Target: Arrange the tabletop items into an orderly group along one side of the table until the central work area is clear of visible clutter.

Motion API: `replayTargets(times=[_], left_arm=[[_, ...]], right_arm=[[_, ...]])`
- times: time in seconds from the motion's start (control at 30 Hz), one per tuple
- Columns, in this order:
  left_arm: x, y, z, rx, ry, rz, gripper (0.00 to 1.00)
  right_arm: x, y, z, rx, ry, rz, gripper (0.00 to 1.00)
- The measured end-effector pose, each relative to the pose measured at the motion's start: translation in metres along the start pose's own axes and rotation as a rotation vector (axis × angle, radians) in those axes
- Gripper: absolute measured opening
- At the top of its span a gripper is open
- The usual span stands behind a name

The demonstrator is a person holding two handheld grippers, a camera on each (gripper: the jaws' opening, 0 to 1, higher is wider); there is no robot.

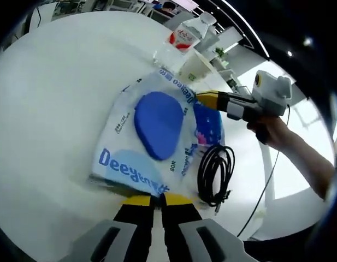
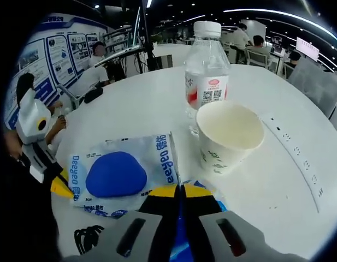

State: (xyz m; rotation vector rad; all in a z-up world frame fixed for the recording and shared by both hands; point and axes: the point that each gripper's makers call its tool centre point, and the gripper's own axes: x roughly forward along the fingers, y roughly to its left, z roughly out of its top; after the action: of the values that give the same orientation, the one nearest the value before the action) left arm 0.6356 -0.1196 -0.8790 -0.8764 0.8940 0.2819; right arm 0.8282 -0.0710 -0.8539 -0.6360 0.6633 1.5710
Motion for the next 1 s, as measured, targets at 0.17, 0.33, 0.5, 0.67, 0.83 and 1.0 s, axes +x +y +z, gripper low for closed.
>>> replayTargets(times=[0.17, 0.33, 0.5, 0.67, 0.83, 1.0], left_arm=[[-0.004, 0.002, 0.002, 0.007, -0.012, 0.003, 0.00], [-0.009, 0.004, 0.006, 0.030, -0.027, 0.012, 0.00], [-0.017, 0.003, 0.011, 0.053, -0.038, 0.016, 0.00], [-0.028, 0.001, 0.016, 0.074, -0.050, 0.010, 0.00], [-0.038, -0.002, 0.023, 0.112, -0.052, 0.007, 0.00], [-0.048, -0.008, 0.033, 0.175, -0.040, 0.007, 0.00]], right_arm=[[-0.006, 0.002, 0.002, -0.019, 0.000, -0.008, 0.00], [-0.009, 0.001, 0.001, 0.003, -0.002, -0.010, 0.00], [-0.015, 0.001, 0.002, 0.035, -0.014, -0.017, 0.00], [-0.030, 0.002, 0.005, 0.073, -0.039, -0.024, 0.00], [-0.041, 0.004, 0.008, 0.098, -0.069, -0.039, 0.00], [-0.058, 0.001, 0.008, 0.131, -0.105, -0.074, 0.00]])
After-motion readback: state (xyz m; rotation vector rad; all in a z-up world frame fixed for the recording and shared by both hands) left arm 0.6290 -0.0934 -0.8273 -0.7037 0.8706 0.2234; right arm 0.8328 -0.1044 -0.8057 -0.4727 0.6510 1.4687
